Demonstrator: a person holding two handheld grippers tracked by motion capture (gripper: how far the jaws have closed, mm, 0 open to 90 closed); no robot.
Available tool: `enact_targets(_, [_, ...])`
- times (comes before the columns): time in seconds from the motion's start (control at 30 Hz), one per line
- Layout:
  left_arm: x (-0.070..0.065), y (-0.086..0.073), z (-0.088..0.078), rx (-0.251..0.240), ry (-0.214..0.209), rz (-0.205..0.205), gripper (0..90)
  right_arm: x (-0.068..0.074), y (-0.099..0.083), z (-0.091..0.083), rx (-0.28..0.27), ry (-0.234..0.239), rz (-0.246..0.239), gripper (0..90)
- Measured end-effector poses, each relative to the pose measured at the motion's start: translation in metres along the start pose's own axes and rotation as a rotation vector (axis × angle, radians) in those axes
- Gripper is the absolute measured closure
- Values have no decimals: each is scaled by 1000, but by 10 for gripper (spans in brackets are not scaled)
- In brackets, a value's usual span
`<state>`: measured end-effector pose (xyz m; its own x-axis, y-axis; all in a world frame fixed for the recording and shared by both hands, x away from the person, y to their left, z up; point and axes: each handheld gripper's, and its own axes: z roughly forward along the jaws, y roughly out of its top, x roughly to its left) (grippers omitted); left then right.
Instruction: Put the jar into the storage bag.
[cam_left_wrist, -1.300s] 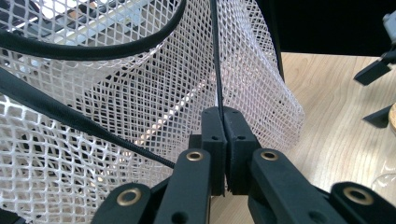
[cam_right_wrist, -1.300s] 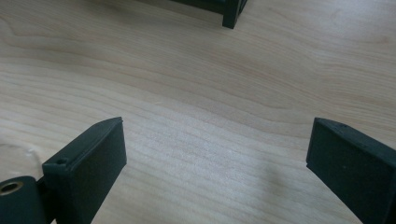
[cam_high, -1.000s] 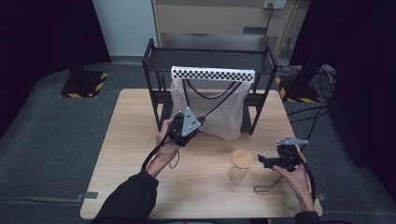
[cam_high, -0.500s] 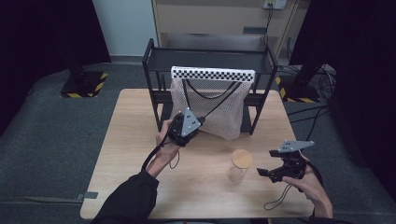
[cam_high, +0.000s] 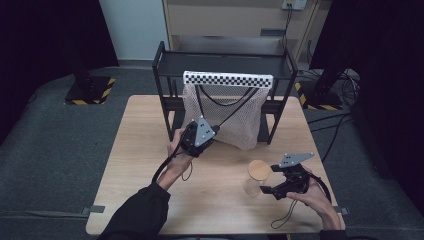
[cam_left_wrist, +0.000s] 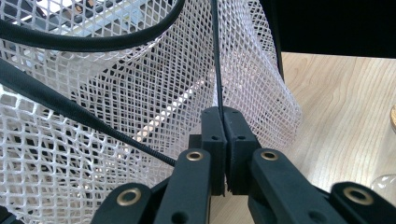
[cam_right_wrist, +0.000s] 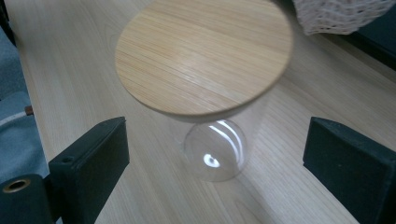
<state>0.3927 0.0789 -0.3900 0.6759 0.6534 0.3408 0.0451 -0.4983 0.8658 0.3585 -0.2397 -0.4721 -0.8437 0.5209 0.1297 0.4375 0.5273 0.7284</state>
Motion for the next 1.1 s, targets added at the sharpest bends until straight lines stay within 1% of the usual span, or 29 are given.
enact_targets(0.1, [0, 0, 0, 1, 0, 0, 876, 2, 1, 7, 0, 6, -6, 71])
enact_targets(0.27, [0, 0, 0, 0, 0, 0, 876, 3, 1, 19, -3, -5, -5, 81])
enact_targets(0.43, [0, -1, 1, 1, 0, -1, 875, 2, -1, 25, -21, -7, 8, 109])
enact_targets(0.57, [0, -1, 1, 2, 0, -2, 875, 2, -1, 29, -28, -7, 4, 119])
enact_targets(0.7, [0, -1, 1, 2, 0, -2, 875, 2, -1, 33, -47, -21, 4, 159])
enact_targets(0.77, [0, -1, 1, 2, 0, -1, 875, 2, -2, 35, -60, -31, 1, 191])
enact_targets(0.8, [-1, -1, 2, 3, 2, 0, 875, 3, -3, 36, -82, -28, -5, 228])
enact_targets(0.87, [-1, -1, 2, 3, 2, 0, 875, 3, -3, 36, -91, -27, -8, 238])
enact_targets(0.97, [-1, -2, 2, 3, 3, 0, 875, 6, -3, 38, -102, -52, -40, 255])
enact_targets(1.1, [-1, -2, 3, 1, 1, -1, 875, 6, -2, 37, -119, -70, -45, 264])
